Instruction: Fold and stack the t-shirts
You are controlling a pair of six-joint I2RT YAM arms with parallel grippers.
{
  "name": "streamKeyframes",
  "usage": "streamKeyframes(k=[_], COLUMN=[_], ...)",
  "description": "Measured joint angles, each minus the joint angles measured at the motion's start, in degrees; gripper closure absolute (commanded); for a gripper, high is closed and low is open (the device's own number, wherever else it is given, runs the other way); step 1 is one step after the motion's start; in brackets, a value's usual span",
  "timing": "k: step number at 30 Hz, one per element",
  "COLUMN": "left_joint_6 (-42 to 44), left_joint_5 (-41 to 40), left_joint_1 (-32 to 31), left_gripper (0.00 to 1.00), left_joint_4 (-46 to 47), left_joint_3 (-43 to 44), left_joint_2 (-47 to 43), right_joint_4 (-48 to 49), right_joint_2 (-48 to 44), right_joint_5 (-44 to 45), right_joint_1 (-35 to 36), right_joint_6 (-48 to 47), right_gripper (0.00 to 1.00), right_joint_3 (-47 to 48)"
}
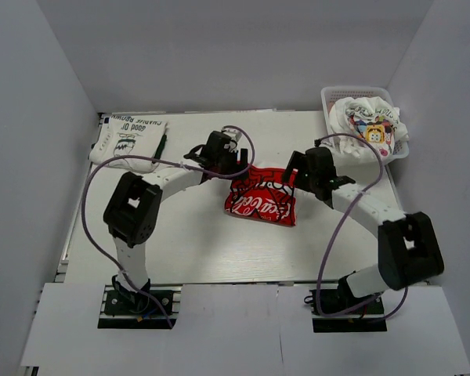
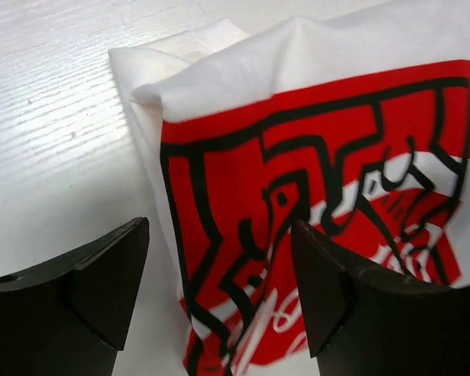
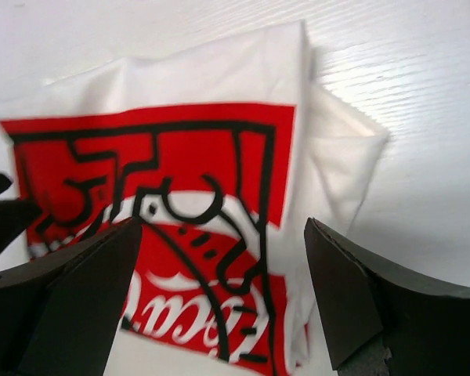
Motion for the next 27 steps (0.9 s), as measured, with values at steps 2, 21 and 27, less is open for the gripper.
streamKeyframes(k=[2, 21, 27], left_joint_6=[0.87, 3.72, 3.45], left_joint_5=[-0.13, -1.05, -0.26], left_joint_1=[0.13, 0.66, 0.22], left_gripper=[0.23, 1.0, 1.0], left_joint_4=[-1.57, -2.62, 2.32], left_joint_3=[2.91, 12.35, -0.81], left_joint_2=[3.48, 11.34, -0.22], right_joint_4=[-0.85, -1.31, -0.31], right_joint_2=[4.63, 20.96, 4.02], right_joint_5=[1.05, -6.67, -9.07], right_joint_1=[-0.72, -5.27, -4.63], right_joint_6=[-0.26, -0.35, -0.09], right_gripper=[0.1, 1.0, 1.0], right_joint_3=[3.3, 15.02, 6.01])
